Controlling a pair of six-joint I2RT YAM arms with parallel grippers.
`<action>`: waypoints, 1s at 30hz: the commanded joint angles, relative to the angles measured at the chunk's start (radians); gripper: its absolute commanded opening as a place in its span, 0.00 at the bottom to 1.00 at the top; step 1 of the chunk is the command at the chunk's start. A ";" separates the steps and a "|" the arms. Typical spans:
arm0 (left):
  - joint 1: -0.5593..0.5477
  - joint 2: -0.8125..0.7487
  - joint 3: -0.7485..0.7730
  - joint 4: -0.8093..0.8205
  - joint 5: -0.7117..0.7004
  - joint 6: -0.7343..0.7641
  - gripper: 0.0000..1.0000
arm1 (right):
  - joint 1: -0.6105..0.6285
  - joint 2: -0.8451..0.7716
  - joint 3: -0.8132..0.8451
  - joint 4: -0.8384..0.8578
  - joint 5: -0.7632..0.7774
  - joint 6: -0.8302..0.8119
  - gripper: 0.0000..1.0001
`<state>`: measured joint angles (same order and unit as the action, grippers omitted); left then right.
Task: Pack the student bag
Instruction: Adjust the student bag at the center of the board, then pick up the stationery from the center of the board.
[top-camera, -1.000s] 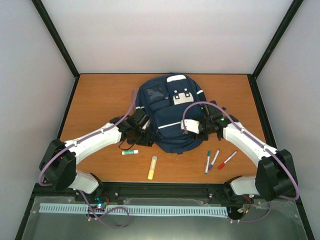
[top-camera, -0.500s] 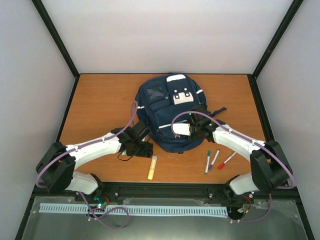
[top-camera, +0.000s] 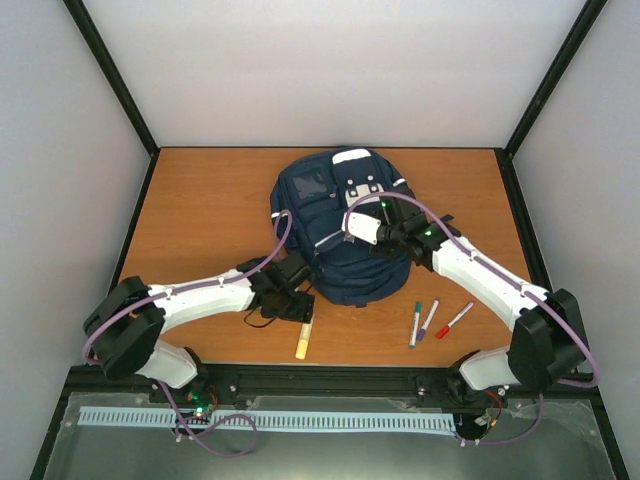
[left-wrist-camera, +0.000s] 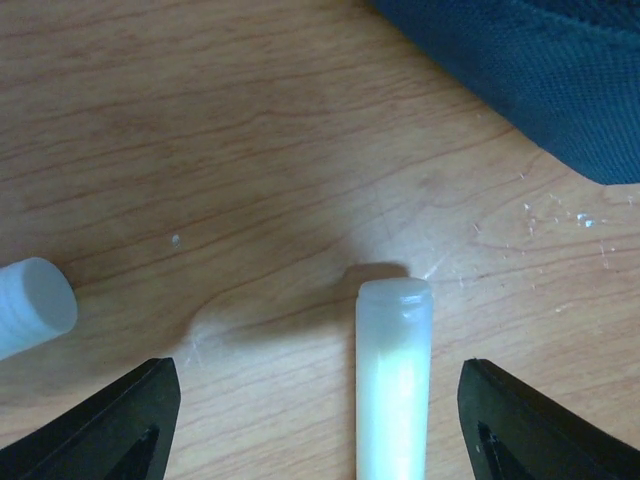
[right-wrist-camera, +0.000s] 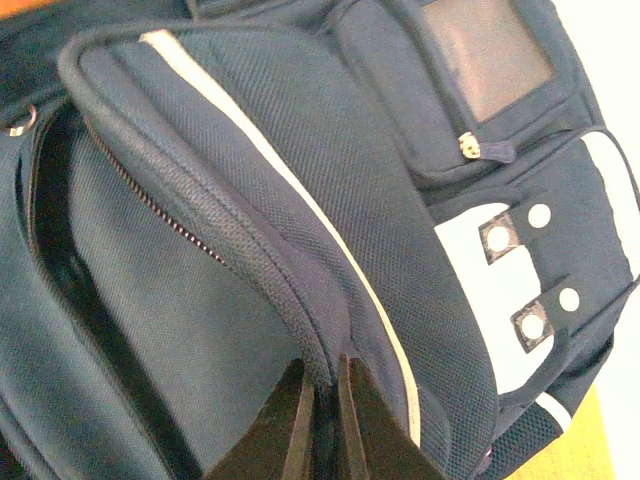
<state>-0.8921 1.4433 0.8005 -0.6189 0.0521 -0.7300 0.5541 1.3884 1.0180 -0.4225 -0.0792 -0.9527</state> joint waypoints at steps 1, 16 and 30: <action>-0.019 0.022 0.002 0.038 -0.032 -0.040 0.78 | 0.000 -0.020 0.100 0.014 -0.063 0.156 0.03; -0.098 0.099 0.032 -0.031 -0.078 -0.089 0.60 | -0.002 0.153 0.381 -0.068 -0.072 0.341 0.03; -0.202 0.127 0.070 -0.134 -0.087 -0.146 0.55 | -0.002 0.175 0.418 -0.102 -0.079 0.378 0.03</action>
<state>-1.0695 1.5391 0.8307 -0.6945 -0.0124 -0.8337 0.5507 1.5688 1.3869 -0.6029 -0.1356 -0.6140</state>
